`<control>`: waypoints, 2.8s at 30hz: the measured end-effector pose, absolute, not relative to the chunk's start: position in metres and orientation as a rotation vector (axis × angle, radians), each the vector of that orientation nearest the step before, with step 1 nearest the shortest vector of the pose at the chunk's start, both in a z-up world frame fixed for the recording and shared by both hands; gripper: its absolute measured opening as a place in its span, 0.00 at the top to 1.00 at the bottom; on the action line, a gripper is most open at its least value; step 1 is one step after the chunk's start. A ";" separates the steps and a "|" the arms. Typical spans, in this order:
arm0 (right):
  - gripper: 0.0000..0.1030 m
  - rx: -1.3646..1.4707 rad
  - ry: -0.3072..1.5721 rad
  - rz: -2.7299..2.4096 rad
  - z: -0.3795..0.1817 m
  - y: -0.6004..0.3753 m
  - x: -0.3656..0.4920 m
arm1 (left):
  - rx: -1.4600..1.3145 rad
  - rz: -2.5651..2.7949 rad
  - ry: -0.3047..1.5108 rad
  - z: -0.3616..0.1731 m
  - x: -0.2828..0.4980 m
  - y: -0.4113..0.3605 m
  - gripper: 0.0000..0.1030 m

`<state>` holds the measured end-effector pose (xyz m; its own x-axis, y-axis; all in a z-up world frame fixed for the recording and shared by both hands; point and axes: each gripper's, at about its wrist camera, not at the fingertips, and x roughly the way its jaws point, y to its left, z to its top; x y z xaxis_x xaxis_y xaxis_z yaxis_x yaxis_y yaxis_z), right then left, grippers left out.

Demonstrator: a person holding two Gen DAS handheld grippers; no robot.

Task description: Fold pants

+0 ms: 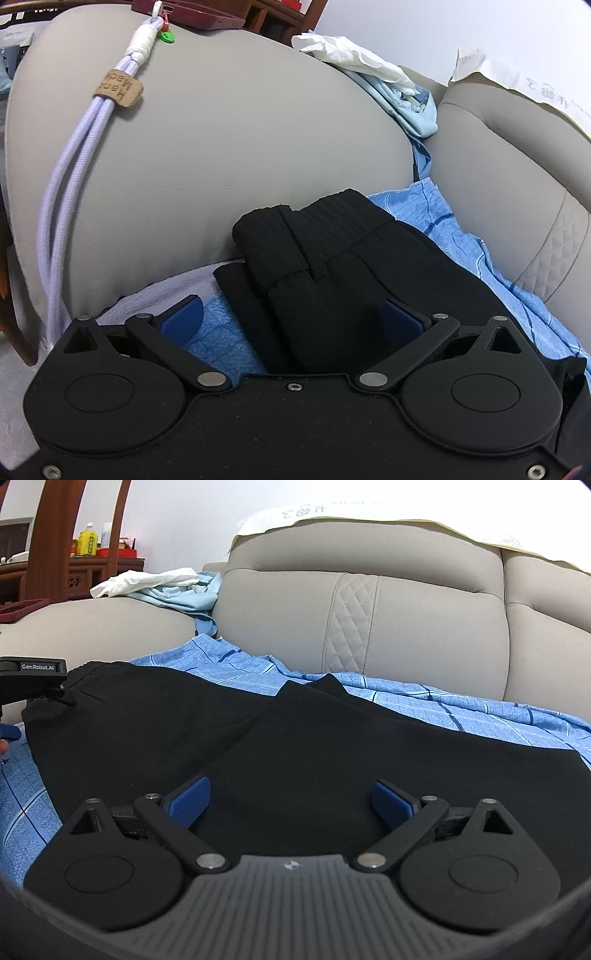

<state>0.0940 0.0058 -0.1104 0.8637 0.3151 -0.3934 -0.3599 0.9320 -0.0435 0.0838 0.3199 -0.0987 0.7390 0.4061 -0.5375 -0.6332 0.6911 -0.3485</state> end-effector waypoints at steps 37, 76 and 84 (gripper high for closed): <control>0.02 0.183 0.431 0.348 -0.072 -0.105 0.078 | -0.361 0.169 0.245 -0.005 0.088 0.210 0.86; 0.78 0.429 0.455 0.168 -0.101 -0.154 0.095 | -0.092 -0.026 0.584 -0.067 0.086 0.083 0.70; 0.78 0.213 0.360 -0.006 -0.085 -0.164 0.053 | -0.012 -0.128 0.622 -0.071 0.068 0.058 0.71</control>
